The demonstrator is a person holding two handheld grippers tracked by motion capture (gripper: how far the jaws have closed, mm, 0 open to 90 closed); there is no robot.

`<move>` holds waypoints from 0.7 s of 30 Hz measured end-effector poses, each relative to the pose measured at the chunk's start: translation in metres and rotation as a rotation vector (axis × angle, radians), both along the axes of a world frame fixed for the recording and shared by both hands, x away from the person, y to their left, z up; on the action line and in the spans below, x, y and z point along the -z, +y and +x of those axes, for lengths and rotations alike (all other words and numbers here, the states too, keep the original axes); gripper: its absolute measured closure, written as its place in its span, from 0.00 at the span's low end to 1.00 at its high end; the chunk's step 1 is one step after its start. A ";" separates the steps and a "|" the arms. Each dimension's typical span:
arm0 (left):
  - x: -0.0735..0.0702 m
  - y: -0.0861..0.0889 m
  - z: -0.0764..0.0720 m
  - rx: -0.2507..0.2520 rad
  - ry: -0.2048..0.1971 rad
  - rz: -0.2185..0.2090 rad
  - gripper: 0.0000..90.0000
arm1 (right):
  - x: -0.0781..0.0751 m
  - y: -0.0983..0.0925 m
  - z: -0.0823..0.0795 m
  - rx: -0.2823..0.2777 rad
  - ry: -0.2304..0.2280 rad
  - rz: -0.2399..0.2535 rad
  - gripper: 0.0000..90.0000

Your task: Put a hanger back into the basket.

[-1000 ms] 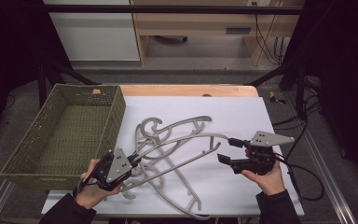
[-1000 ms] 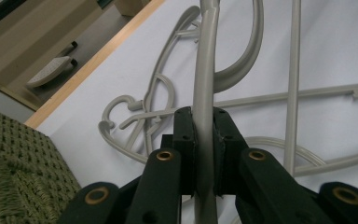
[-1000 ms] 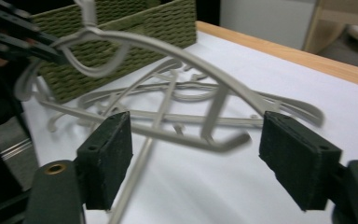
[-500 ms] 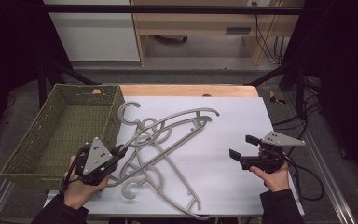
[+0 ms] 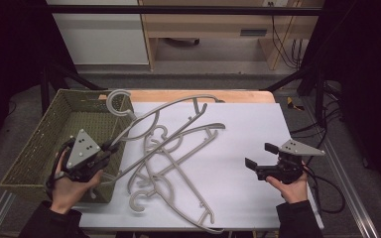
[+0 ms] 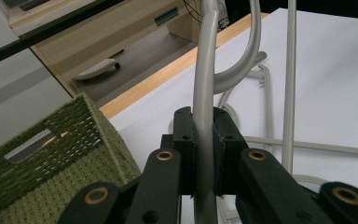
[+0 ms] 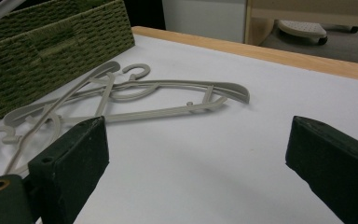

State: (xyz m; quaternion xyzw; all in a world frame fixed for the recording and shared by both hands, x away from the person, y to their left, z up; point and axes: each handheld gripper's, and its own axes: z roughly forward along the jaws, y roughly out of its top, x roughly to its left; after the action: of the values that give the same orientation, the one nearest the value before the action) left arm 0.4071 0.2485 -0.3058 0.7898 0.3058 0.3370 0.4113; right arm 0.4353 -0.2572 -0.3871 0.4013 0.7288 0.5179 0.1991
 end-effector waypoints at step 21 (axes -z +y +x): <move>-0.025 0.068 0.059 -0.072 0.028 0.094 0.91 | 0.000 0.000 0.000 0.009 -0.003 -0.010 0.06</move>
State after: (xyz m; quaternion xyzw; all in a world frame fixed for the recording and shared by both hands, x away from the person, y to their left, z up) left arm 0.4663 0.3161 -0.2809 0.8012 0.3236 0.3545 0.3572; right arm 0.4350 -0.2572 -0.3871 0.4030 0.7291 0.5140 0.2046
